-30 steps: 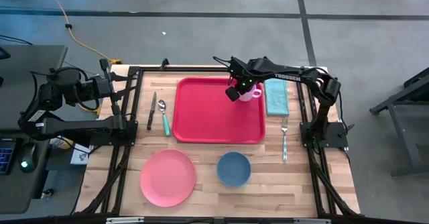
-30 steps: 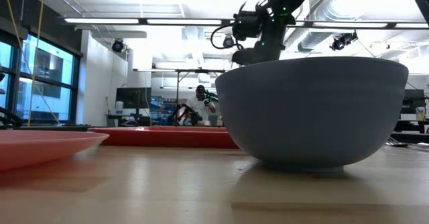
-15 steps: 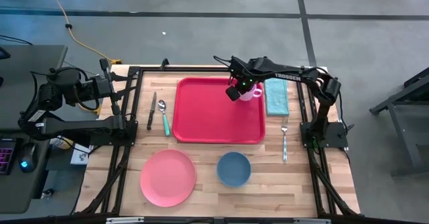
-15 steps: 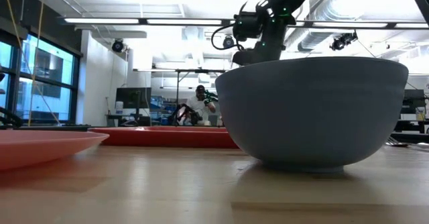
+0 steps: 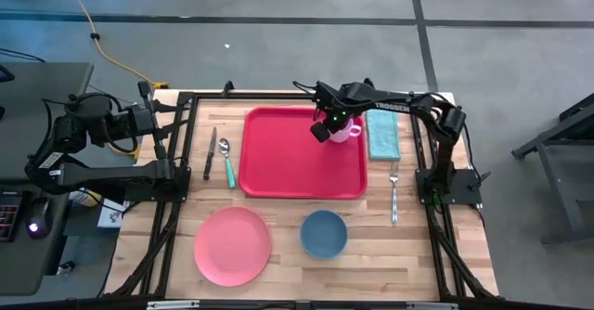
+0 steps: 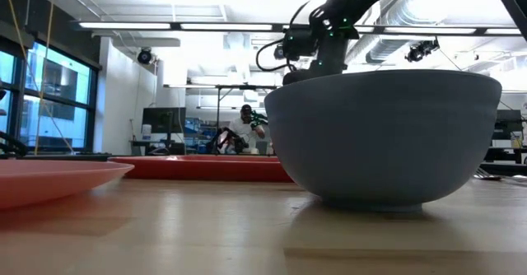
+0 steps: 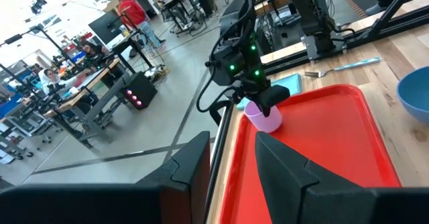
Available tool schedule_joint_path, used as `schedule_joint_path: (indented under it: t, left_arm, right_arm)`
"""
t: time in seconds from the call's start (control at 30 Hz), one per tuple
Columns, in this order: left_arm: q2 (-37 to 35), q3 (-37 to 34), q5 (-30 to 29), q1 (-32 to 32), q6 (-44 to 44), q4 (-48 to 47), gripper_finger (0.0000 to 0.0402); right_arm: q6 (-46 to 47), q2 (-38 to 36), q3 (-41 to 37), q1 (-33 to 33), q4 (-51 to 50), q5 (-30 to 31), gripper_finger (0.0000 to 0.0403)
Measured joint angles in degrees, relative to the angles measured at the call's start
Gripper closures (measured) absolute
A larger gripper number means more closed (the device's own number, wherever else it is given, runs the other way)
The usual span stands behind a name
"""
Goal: Set up tray
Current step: Put the purple cup on the tray, then put the pink plate on the tray
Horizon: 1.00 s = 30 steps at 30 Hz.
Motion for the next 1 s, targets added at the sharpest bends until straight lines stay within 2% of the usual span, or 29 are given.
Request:
schedule_joint_path:
  t: [0.47, 1.0]
  left_arm:
    - [0.0, 0.0, 0.2, 0.0, 0.2, 0.0, 0.0250]
    - [0.0, 0.0, 0.1, 0.0, 0.2, 0.0, 0.0250]
  right_arm:
    - [-2.5, 0.0, 0.0, -0.2, 0.6, -1.5, 0.0393]
    - [-2.9, -2.1, 0.0, -0.7, -0.9, -0.2, 0.0244]
